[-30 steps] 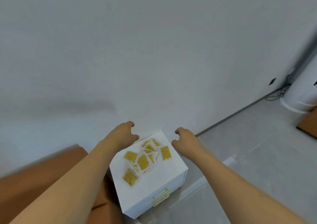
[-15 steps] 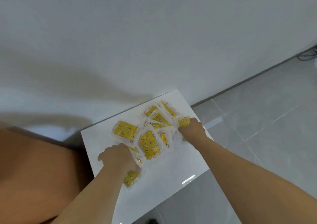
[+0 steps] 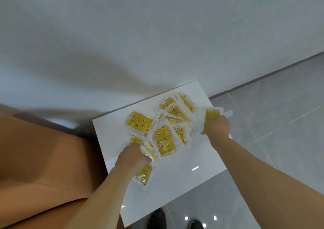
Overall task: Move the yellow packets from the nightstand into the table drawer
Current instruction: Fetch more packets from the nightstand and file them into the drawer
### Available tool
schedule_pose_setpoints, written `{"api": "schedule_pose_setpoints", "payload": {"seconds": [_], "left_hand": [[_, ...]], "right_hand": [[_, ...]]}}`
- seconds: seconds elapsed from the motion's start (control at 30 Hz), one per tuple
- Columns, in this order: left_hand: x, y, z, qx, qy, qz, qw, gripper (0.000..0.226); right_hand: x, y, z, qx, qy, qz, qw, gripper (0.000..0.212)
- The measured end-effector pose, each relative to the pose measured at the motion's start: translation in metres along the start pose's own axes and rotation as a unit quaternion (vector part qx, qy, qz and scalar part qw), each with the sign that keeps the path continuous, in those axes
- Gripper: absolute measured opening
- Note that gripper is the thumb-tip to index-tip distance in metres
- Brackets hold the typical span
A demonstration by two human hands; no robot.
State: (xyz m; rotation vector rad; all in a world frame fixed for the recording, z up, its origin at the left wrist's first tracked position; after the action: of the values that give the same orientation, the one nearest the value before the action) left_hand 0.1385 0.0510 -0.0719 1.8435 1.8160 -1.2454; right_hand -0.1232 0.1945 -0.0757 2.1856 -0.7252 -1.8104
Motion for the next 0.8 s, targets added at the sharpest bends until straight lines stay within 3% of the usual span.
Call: {"api": "schedule_pose_setpoints", "payload": {"seconds": [0.07, 0.13, 0.23, 0.3, 0.4, 0.5, 0.8], "left_hand": [[-0.011, -0.001, -0.004, 0.010, 0.010, -0.029, 0.999, 0.066], [-0.022, 0.003, -0.007, 0.004, 0.017, -0.051, 0.999, 0.068], [-0.042, 0.011, -0.001, -0.034, 0.014, -0.076, 0.996, 0.062], [-0.056, 0.015, 0.007, -0.057, 0.011, -0.119, 0.991, 0.046], [-0.068, 0.017, 0.013, -0.059, 0.011, -0.151, 0.987, 0.024], [-0.069, 0.021, 0.015, -0.046, -0.003, -0.148, 0.988, 0.016], [-0.060, 0.027, 0.015, -0.058, -0.008, -0.188, 0.980, 0.022]], "right_hand": [[-0.018, 0.013, -0.017, 0.000, 0.004, 0.100, 0.995, 0.023], [-0.031, 0.028, -0.045, -0.034, 0.084, 0.142, 0.986, 0.015], [-0.020, 0.041, -0.093, -0.105, 0.250, 0.072, 0.960, 0.013], [0.000, 0.042, -0.115, -0.195, 0.287, -0.039, 0.937, 0.016], [0.024, 0.037, -0.136, -0.292, 0.249, -0.183, 0.905, 0.023], [0.033, 0.034, -0.145, -0.314, 0.167, -0.225, 0.907, 0.031], [0.040, 0.041, -0.146, -0.335, 0.079, -0.283, 0.895, 0.026]]}}
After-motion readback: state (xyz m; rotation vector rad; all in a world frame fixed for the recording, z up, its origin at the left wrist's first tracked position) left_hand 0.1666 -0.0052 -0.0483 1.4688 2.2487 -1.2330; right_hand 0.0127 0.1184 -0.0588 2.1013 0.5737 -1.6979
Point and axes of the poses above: each hand's wrist, its own z-axis towards the middle knuckle, its own x-axis out of the palm, y = z × x, the point moved 4 cm from there along z, towards the middle knuckle, and after that the axes turned 15 degrees about -y, right-handed, at the moved point
